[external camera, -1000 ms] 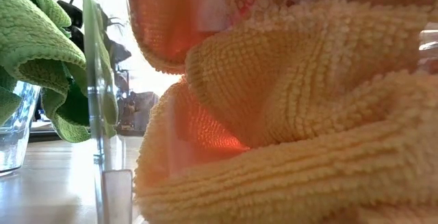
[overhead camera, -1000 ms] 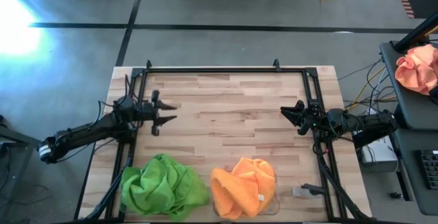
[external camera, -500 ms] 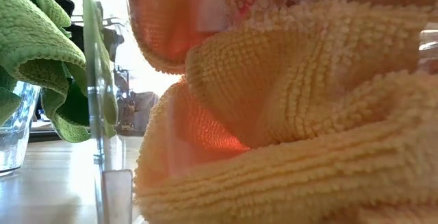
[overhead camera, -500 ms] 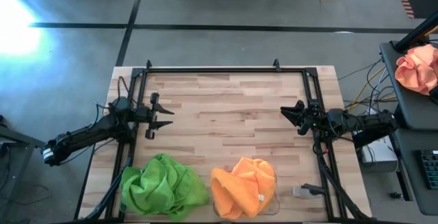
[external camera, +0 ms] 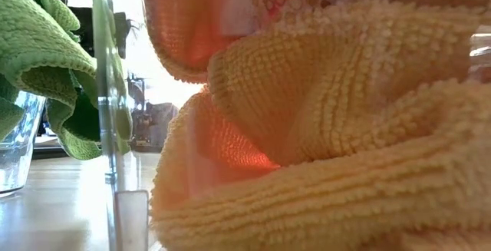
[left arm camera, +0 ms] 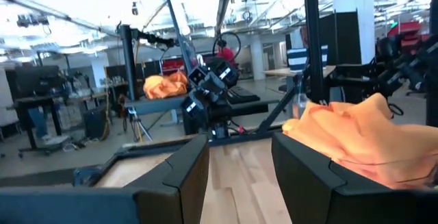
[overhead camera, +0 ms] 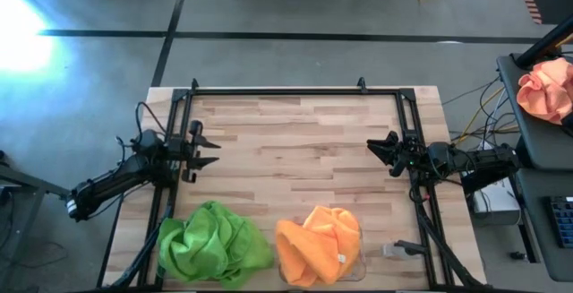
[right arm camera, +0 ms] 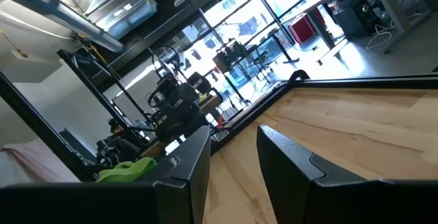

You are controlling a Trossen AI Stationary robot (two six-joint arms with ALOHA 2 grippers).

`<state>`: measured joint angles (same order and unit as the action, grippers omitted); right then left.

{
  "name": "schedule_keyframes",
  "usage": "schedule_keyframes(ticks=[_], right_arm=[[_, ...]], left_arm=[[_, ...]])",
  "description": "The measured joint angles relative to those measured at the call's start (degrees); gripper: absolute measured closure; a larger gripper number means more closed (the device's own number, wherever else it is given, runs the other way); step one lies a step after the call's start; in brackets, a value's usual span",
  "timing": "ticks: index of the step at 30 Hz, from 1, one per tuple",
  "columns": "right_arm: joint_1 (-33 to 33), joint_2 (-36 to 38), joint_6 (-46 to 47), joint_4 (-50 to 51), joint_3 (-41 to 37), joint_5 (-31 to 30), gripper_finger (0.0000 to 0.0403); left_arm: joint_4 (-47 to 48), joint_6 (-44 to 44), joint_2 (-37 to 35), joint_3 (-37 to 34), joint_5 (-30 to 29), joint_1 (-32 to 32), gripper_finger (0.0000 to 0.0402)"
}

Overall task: Sort microfiber towel by color & place in baskets
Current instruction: Return to Home Position

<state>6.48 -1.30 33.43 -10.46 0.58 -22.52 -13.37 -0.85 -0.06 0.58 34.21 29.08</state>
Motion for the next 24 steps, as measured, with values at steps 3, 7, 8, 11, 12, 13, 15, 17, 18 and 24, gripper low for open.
schedule_keyframes(ticks=[3, 7, 8, 11, 12, 13, 15, 17, 18, 24], right_arm=[[0.0, 0.0, 0.0, 0.0, 0.0, 0.0, 0.0289], [0.0, 0.1, 0.0, 0.2, 0.0, 0.0, 0.0289], [0.0, 0.1, 0.0, 0.2, 0.0, 0.0, 0.0289], [0.0, 0.0, 0.0, 0.2, 0.0, 0.0, 0.0289], [0.0, 0.0, 0.0, 0.2, 0.0, 0.0, 0.0289], [0.0, 0.0, 0.0, 0.2, 0.0, 0.0, 0.0289], [0.0, 0.0, 0.0, 0.3, 0.0, 0.0, 0.0289], [0.0, 0.0, 0.0, 0.2, 0.0, 0.0, 0.0289], [0.0, 0.0, 0.0, 0.3, 0.0, 0.0, 0.0289], [0.0, 0.0, 0.0, 0.3, 0.0, 0.0, 0.0289]], left_arm=[[0.9, 1.1, 0.0, 0.0, 0.0, 0.0, 0.0257], [1.9, 1.6, 0.0, 0.0, 0.0, 0.0, 0.0257], [1.9, 1.6, 0.0, 0.0, 0.0, 0.0, 0.0257], [2.1, 1.1, 0.0, 0.0, -0.2, 0.0, 0.0257], [2.1, 1.0, 0.0, 0.0, -0.4, 0.0, 0.0257], [2.2, 1.0, 0.1, 0.0, -0.4, 0.0, 0.0257], [2.3, 1.0, 0.3, 0.0, -0.5, 0.0, 0.0257], [2.3, 1.0, 0.5, 0.0, -0.5, 0.0, 0.0257], [2.3, 1.0, 0.6, 0.0, -0.5, 0.0, 0.0257], [2.3, 1.0, 1.4, 0.4, -0.6, 0.0, 0.0257]])
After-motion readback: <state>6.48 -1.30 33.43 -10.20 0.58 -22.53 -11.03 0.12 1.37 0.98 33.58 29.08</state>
